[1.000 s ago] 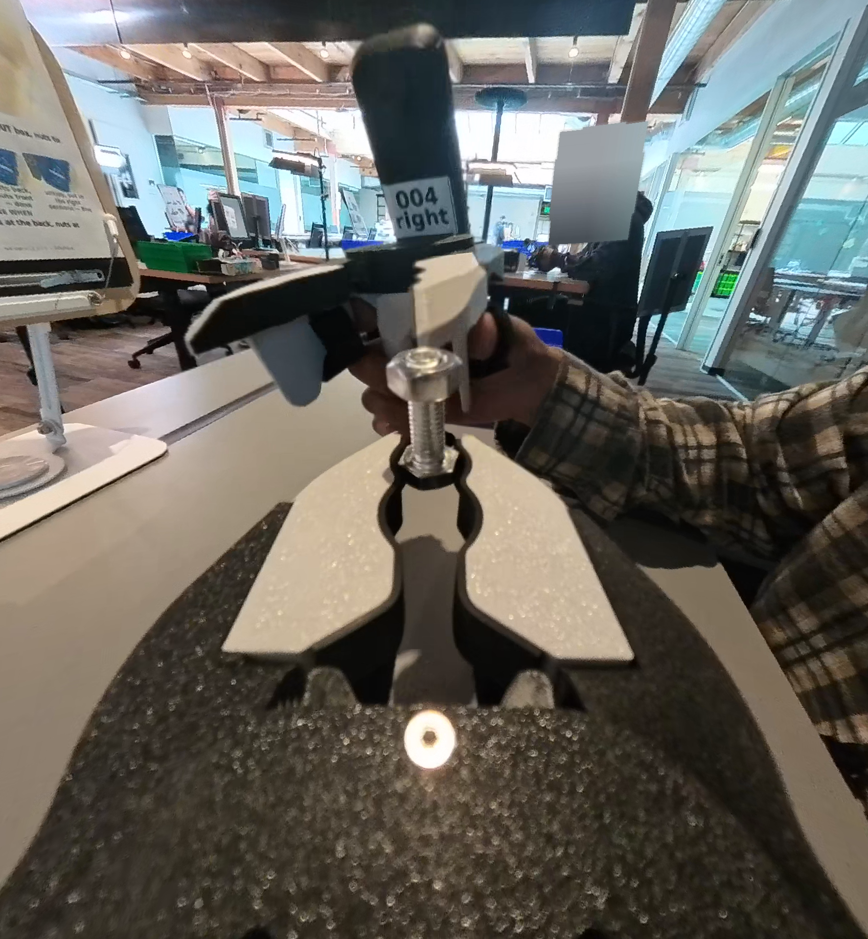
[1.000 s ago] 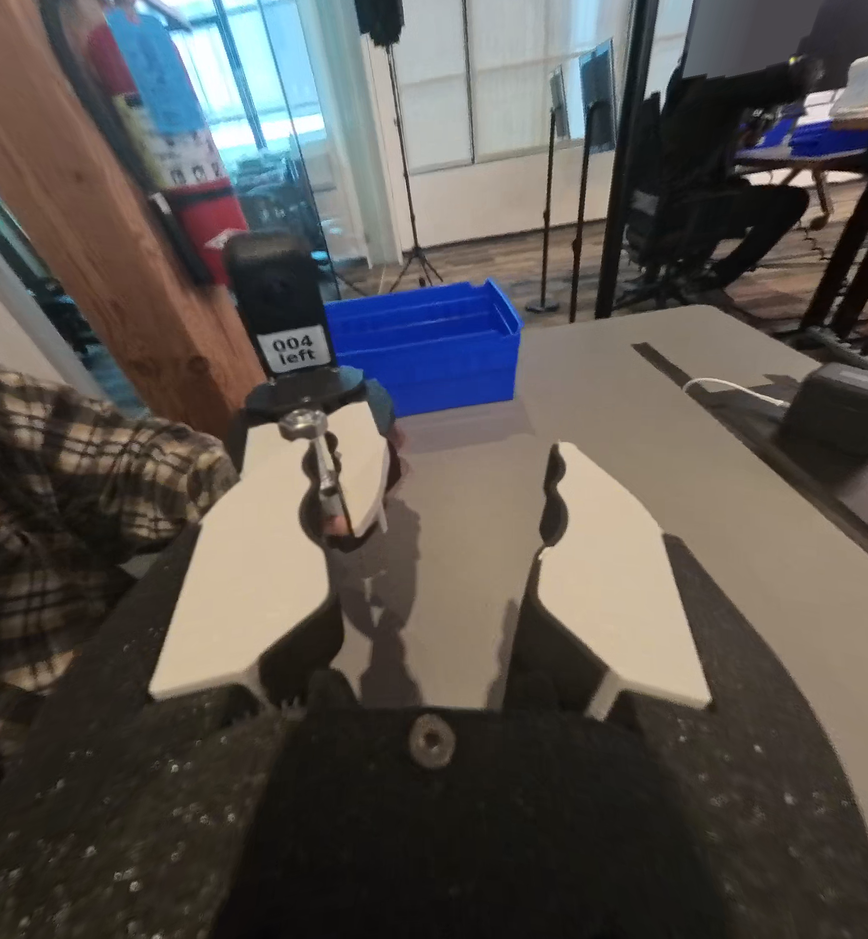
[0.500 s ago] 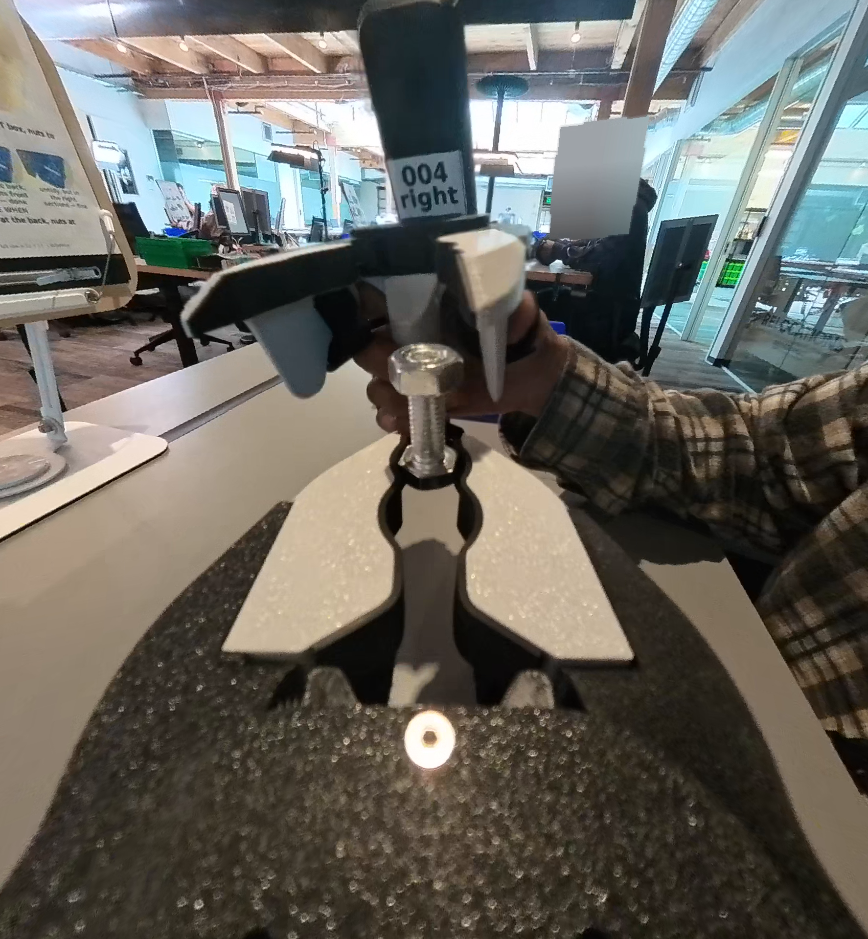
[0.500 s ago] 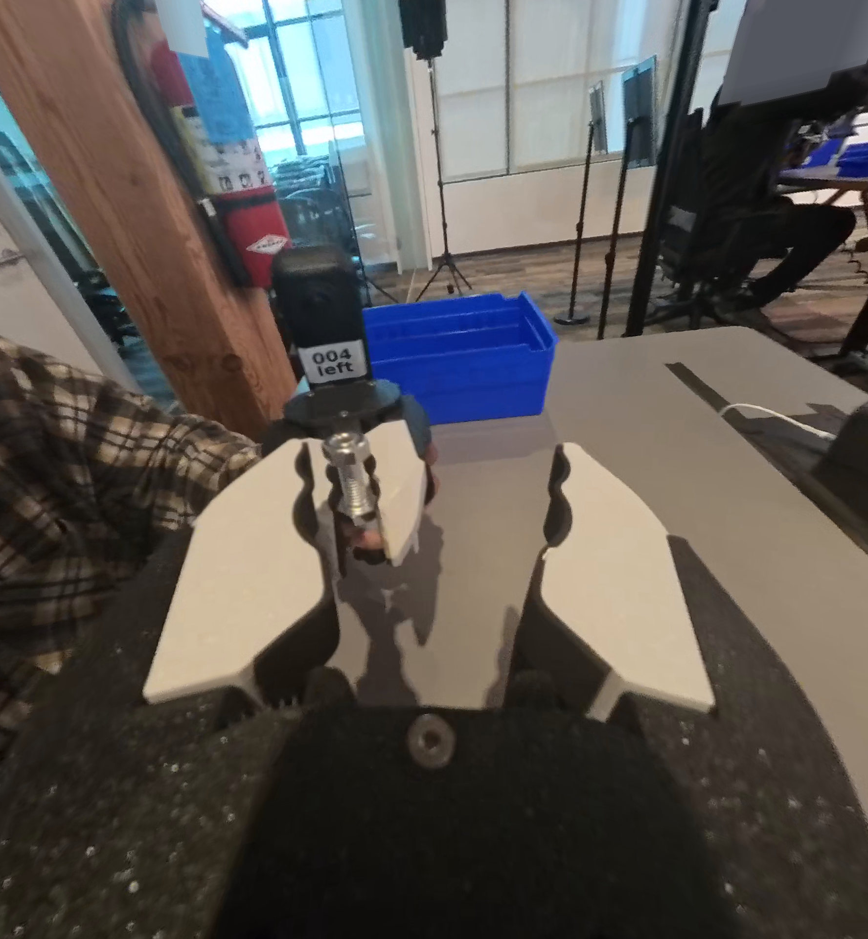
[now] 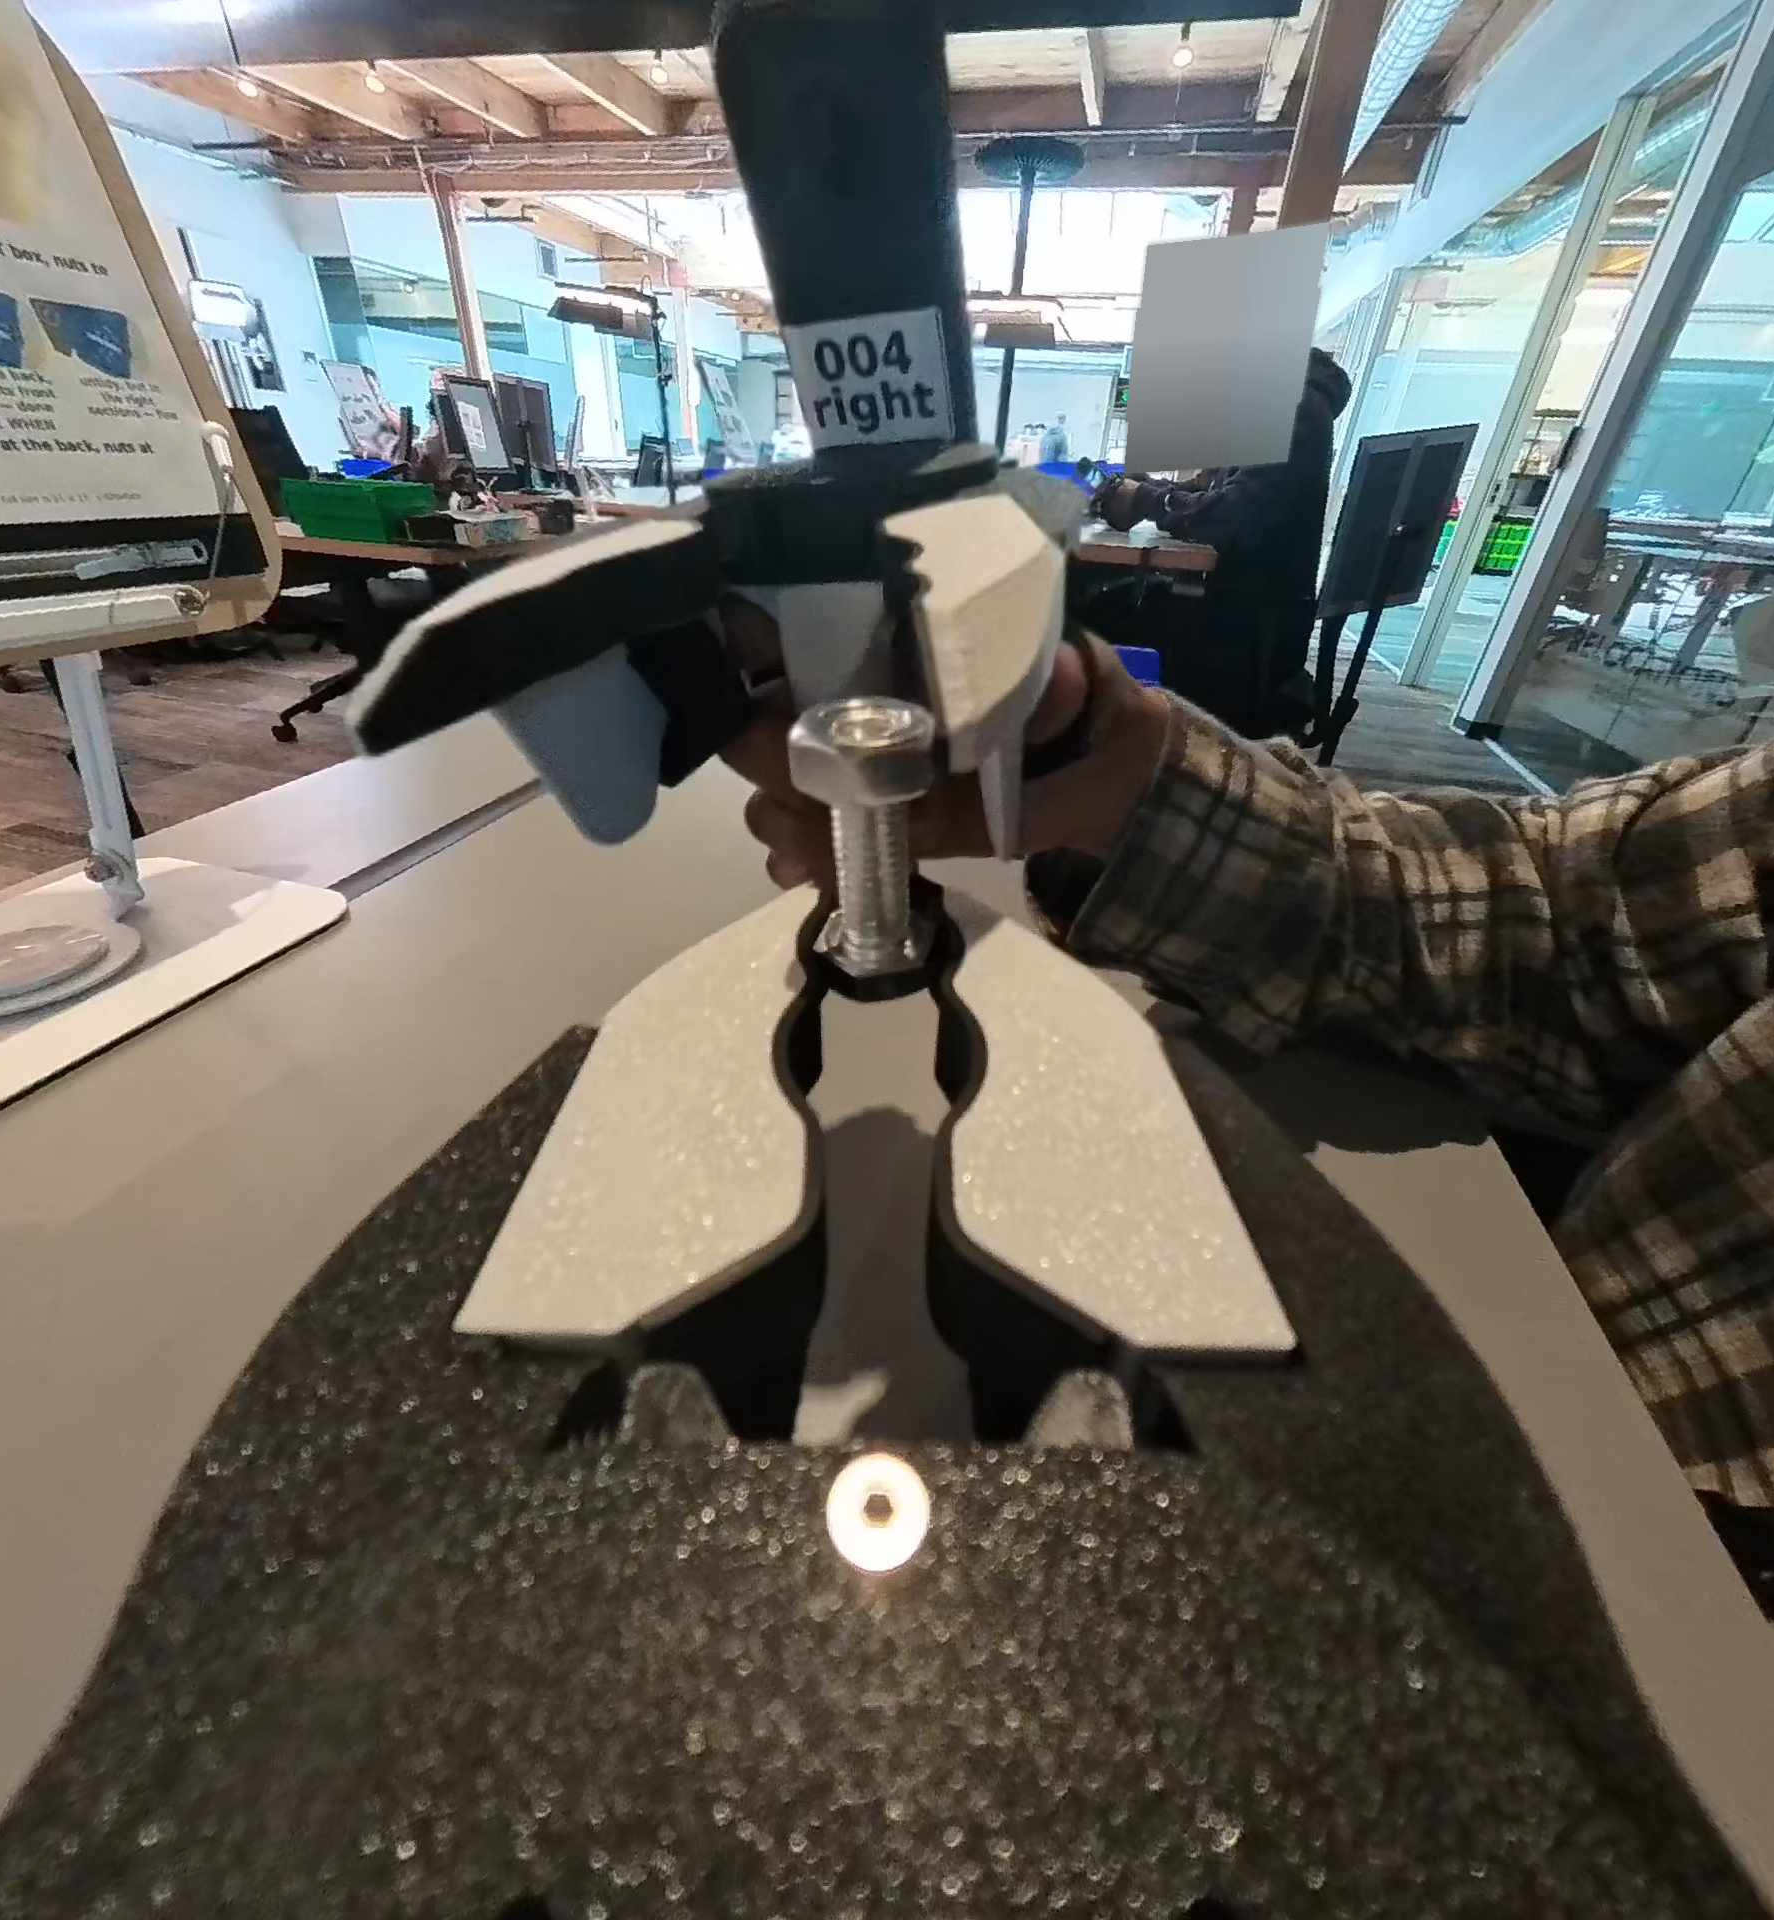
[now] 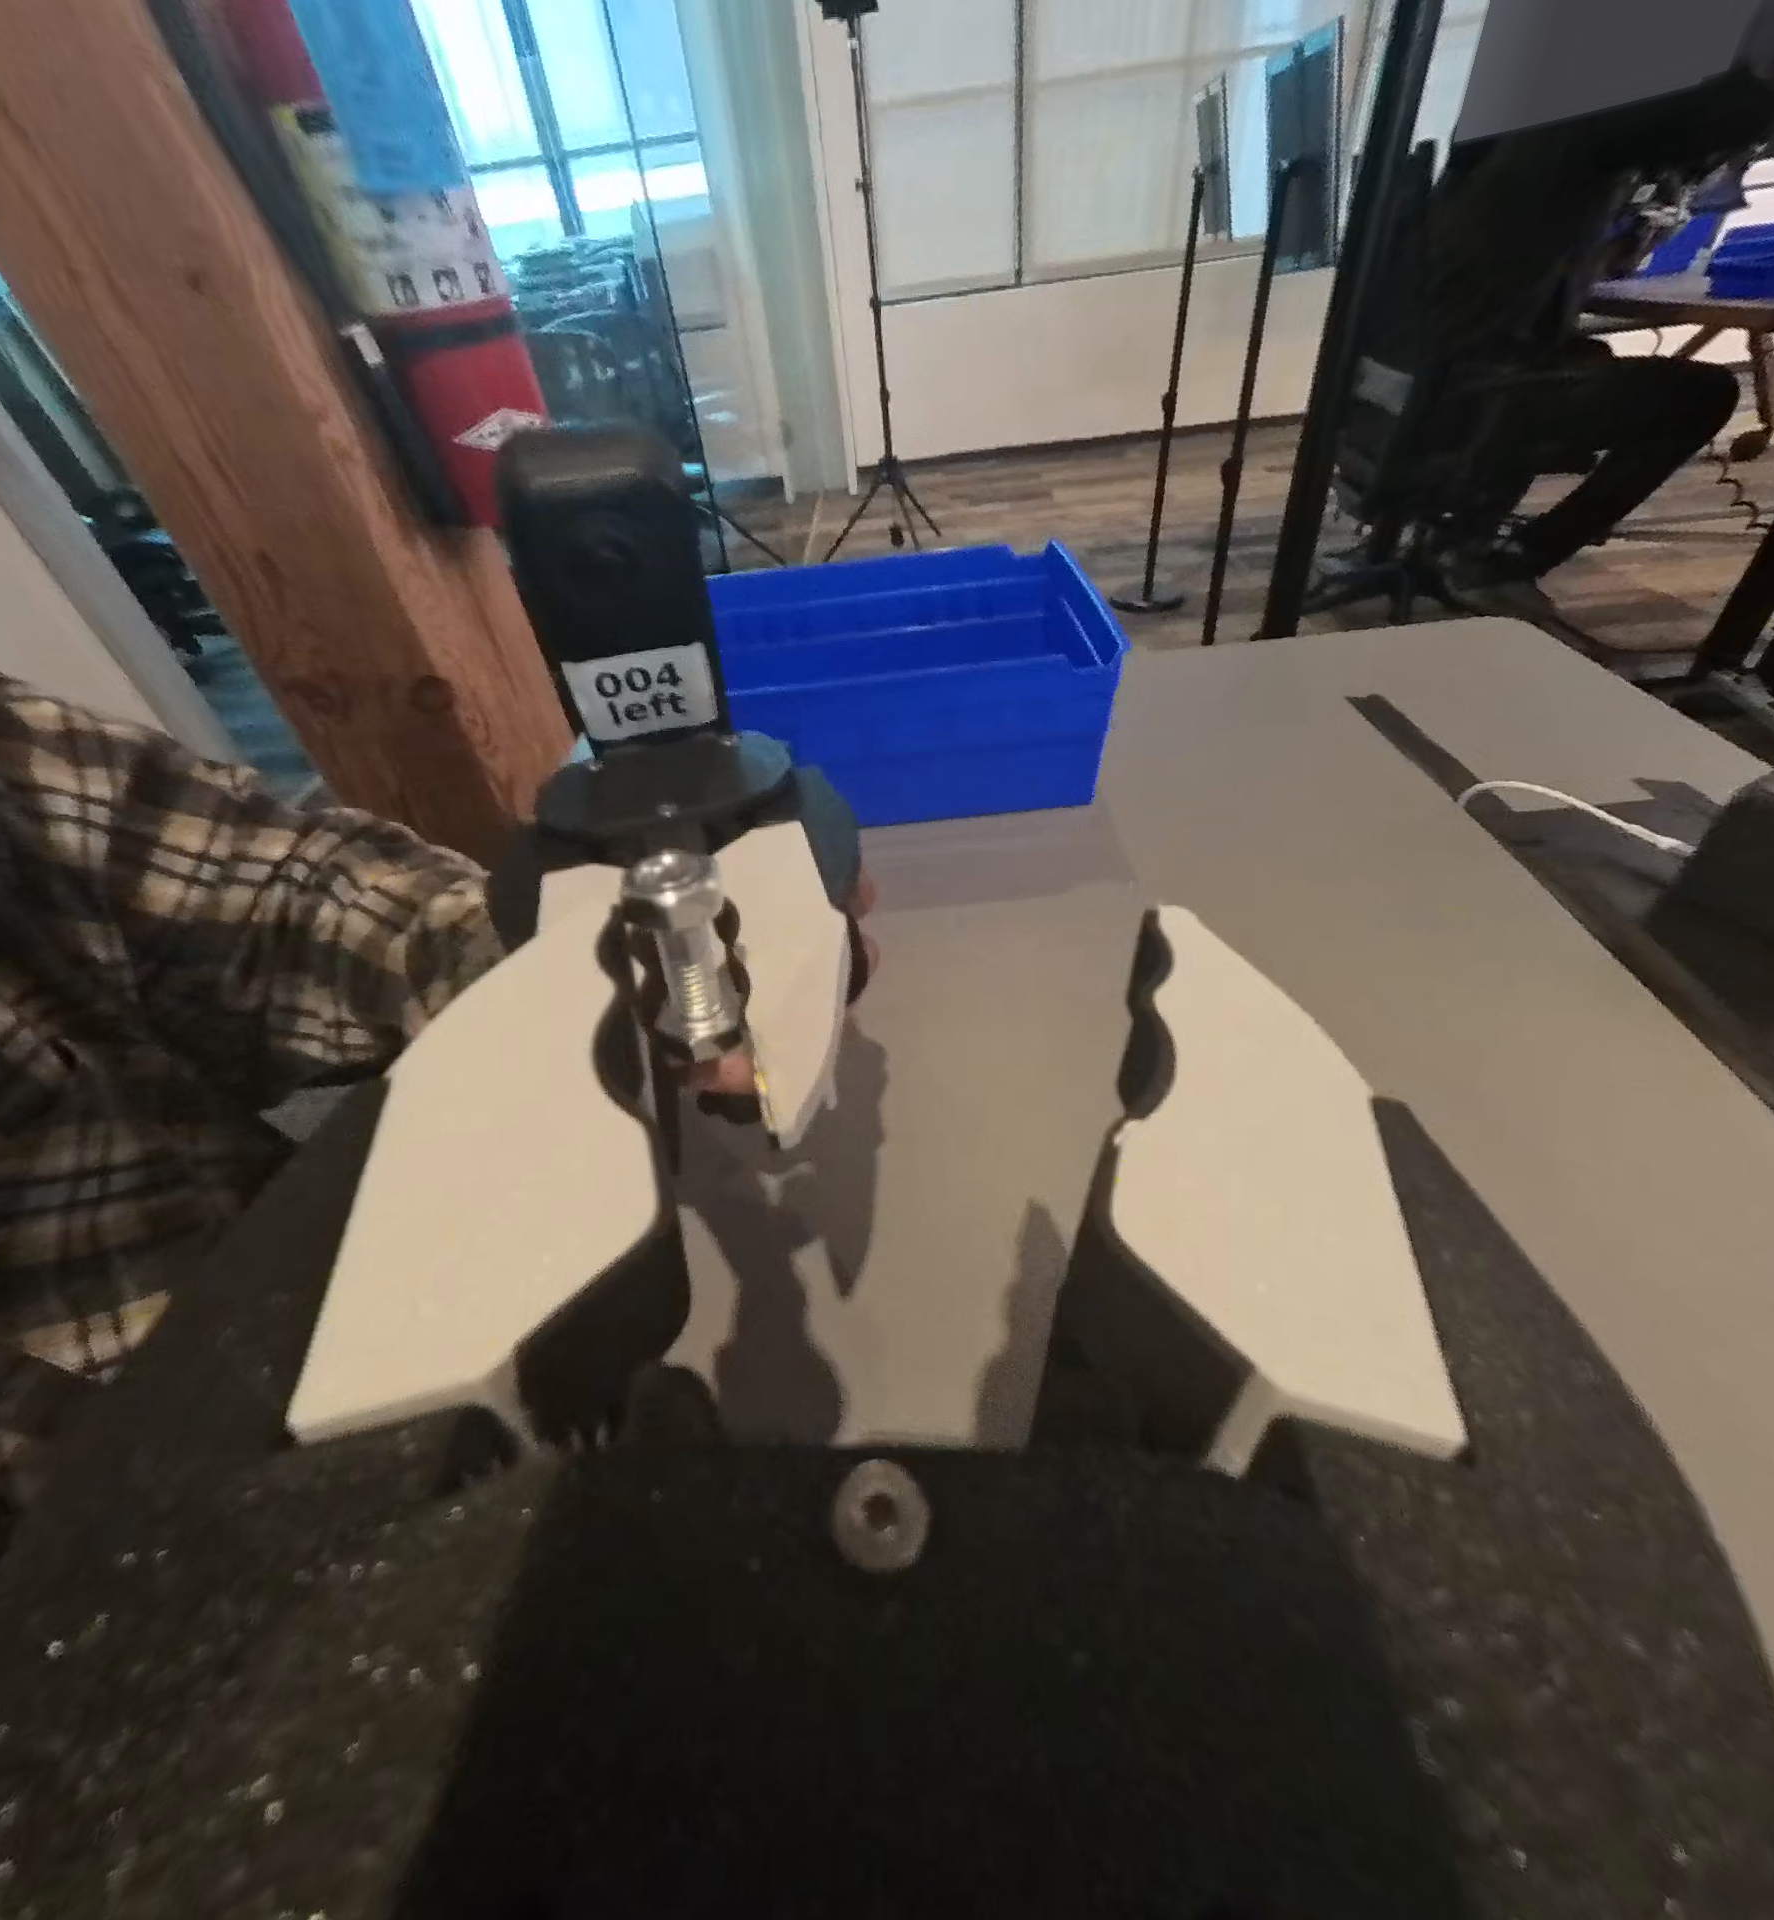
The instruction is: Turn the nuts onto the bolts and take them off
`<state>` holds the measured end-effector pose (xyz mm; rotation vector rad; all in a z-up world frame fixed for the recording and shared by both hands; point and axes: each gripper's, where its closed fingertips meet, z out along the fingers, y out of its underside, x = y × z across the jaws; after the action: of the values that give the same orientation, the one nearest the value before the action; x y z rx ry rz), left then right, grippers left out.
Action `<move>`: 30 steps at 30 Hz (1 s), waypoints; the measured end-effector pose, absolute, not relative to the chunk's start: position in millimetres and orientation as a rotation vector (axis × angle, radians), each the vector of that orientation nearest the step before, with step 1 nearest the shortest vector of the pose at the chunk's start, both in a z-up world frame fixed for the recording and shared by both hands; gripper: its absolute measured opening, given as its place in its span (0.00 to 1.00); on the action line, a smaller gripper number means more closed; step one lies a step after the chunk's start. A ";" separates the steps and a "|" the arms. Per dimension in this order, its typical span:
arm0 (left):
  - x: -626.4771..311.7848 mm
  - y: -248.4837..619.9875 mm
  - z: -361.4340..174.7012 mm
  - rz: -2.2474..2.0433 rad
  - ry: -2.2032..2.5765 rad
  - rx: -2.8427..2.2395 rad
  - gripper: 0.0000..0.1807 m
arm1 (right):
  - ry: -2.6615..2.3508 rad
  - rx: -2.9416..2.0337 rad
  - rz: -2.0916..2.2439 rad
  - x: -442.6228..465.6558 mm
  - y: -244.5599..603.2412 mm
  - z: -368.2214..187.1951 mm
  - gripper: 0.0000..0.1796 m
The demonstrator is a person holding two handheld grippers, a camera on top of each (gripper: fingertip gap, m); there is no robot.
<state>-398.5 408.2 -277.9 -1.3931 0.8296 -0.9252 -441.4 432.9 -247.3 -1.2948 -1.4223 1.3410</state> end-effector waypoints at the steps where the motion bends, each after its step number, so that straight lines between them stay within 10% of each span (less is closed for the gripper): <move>1: -399.5 408.7 -277.6 -0.922 0.826 -1.393 0.09 | -1.408 -1.303 1.339 -437.7 437.7 -246.6 0.48; 30: -398.1 407.5 -278.1 -0.919 0.837 -1.390 0.09 | -1.409 -1.245 1.375 -439.2 427.6 -237.3 0.47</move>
<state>-398.1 407.5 -278.1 -1.3902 0.8368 -0.9195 -439.2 427.6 -237.3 -1.2451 -1.4092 1.3749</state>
